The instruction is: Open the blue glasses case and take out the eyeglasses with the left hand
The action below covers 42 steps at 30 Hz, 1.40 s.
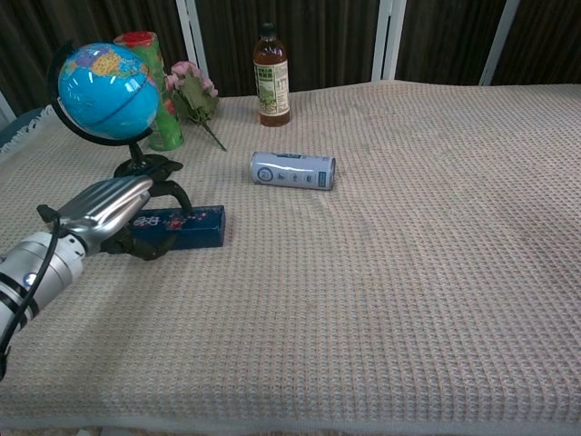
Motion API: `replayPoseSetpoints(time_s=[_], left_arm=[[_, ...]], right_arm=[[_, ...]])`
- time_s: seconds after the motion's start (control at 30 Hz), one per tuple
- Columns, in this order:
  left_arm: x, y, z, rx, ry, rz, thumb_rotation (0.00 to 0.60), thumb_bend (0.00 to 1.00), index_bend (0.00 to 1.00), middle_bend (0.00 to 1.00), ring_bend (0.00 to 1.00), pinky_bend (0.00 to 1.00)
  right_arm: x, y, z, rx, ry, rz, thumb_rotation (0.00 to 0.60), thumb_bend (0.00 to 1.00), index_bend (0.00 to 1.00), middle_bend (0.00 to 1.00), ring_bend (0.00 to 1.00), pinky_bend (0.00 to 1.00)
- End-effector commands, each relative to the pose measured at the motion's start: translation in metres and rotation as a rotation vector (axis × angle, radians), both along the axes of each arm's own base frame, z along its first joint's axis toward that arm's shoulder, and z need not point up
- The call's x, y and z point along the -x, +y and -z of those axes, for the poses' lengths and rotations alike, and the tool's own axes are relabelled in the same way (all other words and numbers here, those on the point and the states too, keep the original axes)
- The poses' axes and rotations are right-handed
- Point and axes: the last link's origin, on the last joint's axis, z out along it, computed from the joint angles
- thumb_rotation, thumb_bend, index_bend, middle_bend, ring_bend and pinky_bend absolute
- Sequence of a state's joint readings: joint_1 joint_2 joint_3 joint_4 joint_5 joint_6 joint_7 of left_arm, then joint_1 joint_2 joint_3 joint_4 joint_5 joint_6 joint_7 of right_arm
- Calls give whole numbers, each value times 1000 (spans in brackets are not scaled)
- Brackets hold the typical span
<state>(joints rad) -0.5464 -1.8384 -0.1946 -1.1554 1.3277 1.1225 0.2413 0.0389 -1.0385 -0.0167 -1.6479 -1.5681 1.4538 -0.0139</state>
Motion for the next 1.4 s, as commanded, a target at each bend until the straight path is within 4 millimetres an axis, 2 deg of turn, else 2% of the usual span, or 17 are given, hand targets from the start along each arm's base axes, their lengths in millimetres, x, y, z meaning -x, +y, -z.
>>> replayPoseSetpoints(time_s=[0.03, 0.37, 0.63, 0.93, 1.13, 1.4], left_arm=[[-1, 1, 0, -2, 0, -1, 600, 392, 354, 0, 0, 0], [-2, 2, 0, -2, 2, -1, 600, 404, 375, 0, 0, 0], [-3, 3, 0, -5, 15, 9, 600, 474, 418, 0, 0, 0], [-4, 6, 0, -21, 26, 13, 600, 487, 444, 0, 0, 0], [-5, 15, -3, -55, 33, 11, 600, 493, 446, 0, 0, 0], [-16, 43, -5, -128, 29, 2, 600, 489, 435, 3, 0, 0]], right_arm=[[0, 0, 0, 0, 0, 0, 600, 186, 0, 0, 0, 0], [0, 0, -1, 3, 0, 0, 600, 186, 0, 0, 0, 0], [1, 0, -1, 2, 0, 1, 600, 186, 0, 0, 0, 0], [1, 0, -1, 1, 0, 2, 600, 187, 0, 0, 0, 0], [1, 0, -2, 2, -3, 1, 600, 186, 0, 0, 0, 0], [2, -1, -3, 6, -8, 4, 600, 186, 0, 0, 0, 0]])
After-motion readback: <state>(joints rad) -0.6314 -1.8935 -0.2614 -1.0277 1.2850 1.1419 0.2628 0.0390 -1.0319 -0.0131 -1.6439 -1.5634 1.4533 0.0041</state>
